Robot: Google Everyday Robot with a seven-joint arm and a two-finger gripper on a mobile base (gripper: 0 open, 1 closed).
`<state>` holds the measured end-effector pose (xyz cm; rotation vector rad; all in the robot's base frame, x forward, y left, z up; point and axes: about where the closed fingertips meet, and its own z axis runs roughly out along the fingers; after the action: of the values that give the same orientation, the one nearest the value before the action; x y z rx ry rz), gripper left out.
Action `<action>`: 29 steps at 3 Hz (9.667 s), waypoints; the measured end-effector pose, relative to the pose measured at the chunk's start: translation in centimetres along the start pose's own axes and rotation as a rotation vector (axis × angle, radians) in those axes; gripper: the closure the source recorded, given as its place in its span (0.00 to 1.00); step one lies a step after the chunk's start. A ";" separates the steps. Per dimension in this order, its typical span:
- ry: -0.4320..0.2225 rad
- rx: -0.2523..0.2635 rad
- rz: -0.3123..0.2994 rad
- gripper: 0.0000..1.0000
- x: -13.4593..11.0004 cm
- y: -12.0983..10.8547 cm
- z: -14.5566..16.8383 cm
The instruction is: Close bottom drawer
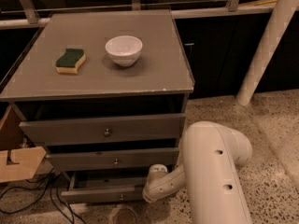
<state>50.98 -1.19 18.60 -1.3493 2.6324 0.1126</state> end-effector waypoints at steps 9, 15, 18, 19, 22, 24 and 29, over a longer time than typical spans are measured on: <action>-0.044 0.095 0.112 1.00 -2.3 -1.2 1.0; -0.030 0.204 0.077 1.00 -1.5 -0.8 4.4; -0.031 0.207 0.074 0.28 -1.5 -0.7 4.4; -0.031 0.207 0.074 0.00 -1.5 -0.7 4.4; -0.027 0.212 0.074 0.56 -1.5 -0.8 4.6; -0.034 0.256 0.098 1.00 -4.4 -2.2 5.9; -0.044 0.261 0.149 1.00 -3.5 -3.1 4.4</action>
Offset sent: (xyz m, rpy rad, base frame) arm 0.0000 0.0000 0.0000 0.0000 0.0000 0.0000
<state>56.00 0.42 15.00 -1.0556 2.5983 -0.1744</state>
